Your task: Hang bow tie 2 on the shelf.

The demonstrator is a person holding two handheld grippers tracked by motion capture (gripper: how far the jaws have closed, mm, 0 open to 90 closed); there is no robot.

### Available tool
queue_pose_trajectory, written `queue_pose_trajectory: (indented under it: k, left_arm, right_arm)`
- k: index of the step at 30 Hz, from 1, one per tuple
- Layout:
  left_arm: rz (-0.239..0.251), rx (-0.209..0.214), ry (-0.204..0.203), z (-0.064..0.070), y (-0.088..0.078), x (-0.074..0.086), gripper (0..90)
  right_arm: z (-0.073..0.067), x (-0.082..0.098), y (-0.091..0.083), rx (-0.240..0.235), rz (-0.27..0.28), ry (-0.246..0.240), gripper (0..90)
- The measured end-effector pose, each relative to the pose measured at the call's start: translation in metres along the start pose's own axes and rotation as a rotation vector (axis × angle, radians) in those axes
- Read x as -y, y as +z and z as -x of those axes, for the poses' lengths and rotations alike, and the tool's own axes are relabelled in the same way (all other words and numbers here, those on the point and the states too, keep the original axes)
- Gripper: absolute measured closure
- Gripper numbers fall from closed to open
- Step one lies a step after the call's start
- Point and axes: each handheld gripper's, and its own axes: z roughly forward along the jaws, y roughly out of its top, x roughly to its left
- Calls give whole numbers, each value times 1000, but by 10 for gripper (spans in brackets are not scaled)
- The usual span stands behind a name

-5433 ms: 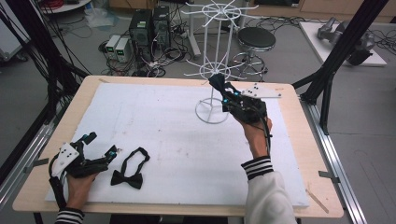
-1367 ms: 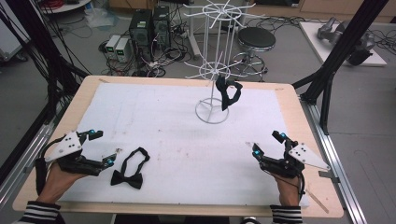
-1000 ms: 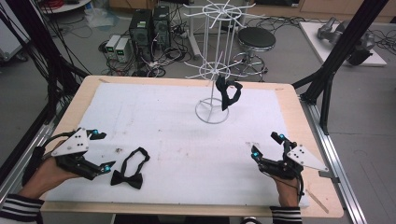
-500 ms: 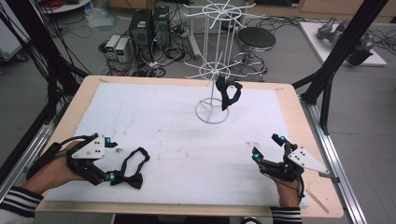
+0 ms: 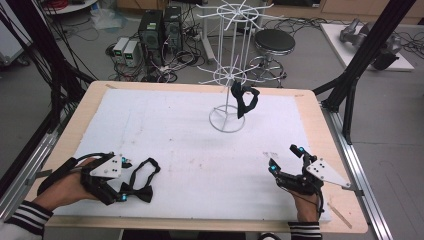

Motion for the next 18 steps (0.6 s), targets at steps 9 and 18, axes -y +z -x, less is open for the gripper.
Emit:
queue_pose_trajectory:
  k: [9, 18]
  left_arm:
    - [-76, 62, 43, 3, 12, 2, 281]
    - [-115, 101, 70, 3, 20, -2, 397]
  right_arm:
    - [0, -1, -1, 5, 5, 7, 112]
    - [0, 0, 0, 8, 6, 1, 112]
